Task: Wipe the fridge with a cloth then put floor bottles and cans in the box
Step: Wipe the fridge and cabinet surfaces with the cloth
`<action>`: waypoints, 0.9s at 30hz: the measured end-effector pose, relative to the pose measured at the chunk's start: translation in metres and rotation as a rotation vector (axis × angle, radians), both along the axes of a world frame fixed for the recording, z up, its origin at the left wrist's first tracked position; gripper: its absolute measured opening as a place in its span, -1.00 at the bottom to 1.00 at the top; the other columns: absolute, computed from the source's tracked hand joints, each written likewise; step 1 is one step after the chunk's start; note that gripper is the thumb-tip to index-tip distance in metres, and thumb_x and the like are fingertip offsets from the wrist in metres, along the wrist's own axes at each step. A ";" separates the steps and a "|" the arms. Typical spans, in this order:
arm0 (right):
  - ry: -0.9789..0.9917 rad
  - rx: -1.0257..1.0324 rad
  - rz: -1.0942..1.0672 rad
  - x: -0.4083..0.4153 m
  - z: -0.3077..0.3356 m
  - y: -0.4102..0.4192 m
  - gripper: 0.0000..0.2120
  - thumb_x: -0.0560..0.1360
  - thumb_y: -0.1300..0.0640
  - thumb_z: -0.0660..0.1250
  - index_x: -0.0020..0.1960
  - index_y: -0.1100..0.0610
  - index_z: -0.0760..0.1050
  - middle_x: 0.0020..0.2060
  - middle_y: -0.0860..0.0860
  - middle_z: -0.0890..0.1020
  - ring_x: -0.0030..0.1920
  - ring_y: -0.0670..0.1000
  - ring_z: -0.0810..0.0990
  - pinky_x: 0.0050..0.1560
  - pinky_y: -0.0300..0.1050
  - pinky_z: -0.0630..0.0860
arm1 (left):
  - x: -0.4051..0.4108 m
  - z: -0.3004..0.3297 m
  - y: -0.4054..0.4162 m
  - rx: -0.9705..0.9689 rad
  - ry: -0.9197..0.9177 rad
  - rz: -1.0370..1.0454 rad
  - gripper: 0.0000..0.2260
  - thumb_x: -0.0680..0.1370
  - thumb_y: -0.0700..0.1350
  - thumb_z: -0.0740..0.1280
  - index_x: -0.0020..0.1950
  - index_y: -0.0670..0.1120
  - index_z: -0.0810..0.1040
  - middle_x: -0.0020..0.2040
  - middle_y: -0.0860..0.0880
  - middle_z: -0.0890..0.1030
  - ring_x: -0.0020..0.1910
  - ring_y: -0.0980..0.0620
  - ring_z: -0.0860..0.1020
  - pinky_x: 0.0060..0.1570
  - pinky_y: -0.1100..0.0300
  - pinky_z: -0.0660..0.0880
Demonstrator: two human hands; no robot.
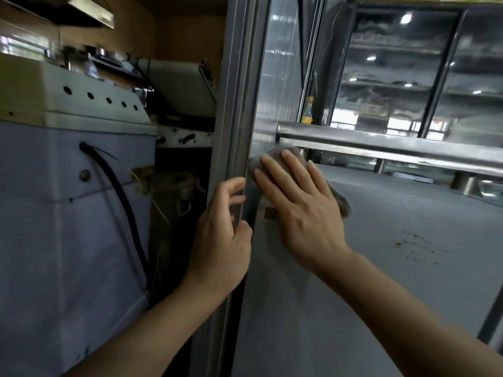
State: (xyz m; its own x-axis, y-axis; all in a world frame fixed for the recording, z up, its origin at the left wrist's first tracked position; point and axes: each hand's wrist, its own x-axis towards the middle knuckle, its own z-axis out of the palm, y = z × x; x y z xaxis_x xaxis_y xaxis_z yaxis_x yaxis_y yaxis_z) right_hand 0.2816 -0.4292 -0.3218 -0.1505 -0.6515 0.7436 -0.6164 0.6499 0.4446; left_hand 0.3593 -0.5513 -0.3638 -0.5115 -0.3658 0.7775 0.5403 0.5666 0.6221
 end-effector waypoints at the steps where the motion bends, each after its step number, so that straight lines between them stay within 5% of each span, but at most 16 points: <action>1: 0.018 0.038 0.008 -0.001 -0.009 0.001 -0.50 0.53 0.08 0.01 0.47 0.06 0.25 0.48 0.02 0.25 0.50 0.13 0.11 0.47 0.14 0.05 | 0.002 -0.003 -0.001 -0.018 -0.009 0.027 -0.46 0.45 -0.43 0.22 0.29 0.08 0.31 0.24 0.16 0.41 0.24 0.24 0.42 0.19 0.27 0.40; 9: 0.052 0.416 0.029 -0.001 -0.088 0.044 -0.52 0.53 0.11 0.03 0.45 0.08 0.29 0.48 -0.02 0.23 0.49 0.11 0.12 0.45 0.04 0.02 | 0.013 -0.014 0.011 -0.155 -0.056 0.088 -0.41 0.45 -0.46 0.20 0.40 -0.02 0.28 0.33 0.08 0.34 0.29 0.24 0.32 0.20 0.59 0.18; 16: 0.075 0.117 -0.063 -0.010 -0.036 0.111 -0.45 0.50 0.13 0.07 0.49 0.04 0.21 0.49 -0.02 0.18 0.50 0.07 0.06 0.47 0.05 0.00 | 0.004 -0.001 0.041 -0.384 -0.030 0.120 -0.38 0.40 -0.50 0.19 0.42 -0.11 0.29 0.45 0.01 0.28 0.42 0.17 0.17 0.38 0.45 0.02; 20: 0.058 -0.116 -0.061 -0.013 -0.037 0.114 -0.49 0.54 0.11 0.05 0.49 0.06 0.21 0.49 0.00 0.17 0.51 0.09 0.04 0.48 0.10 -0.01 | -0.016 0.014 0.063 -0.494 -0.035 0.202 -0.32 0.40 -0.44 0.19 0.48 -0.04 0.21 0.51 0.06 0.17 0.47 0.19 0.04 0.44 0.06 -0.12; 27: 0.085 0.199 -0.089 -0.008 -0.122 0.156 -0.38 0.44 0.12 0.09 0.51 0.02 0.14 0.51 -0.07 0.13 0.52 0.04 0.02 0.47 0.00 -0.05 | -0.034 0.013 0.076 -0.587 -0.091 0.303 -0.33 0.43 -0.38 0.21 0.50 -0.01 0.16 0.52 0.07 0.13 0.51 0.08 0.00 0.42 -0.13 -0.04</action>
State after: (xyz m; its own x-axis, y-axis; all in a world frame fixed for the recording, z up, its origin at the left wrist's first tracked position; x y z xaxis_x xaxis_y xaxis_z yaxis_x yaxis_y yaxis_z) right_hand 0.2734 -0.2736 -0.4440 -0.1561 -0.7737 0.6140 -0.5151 0.5942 0.6177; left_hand 0.3252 -0.4751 -0.3513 -0.5255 -0.0326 0.8502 0.2644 0.9435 0.1996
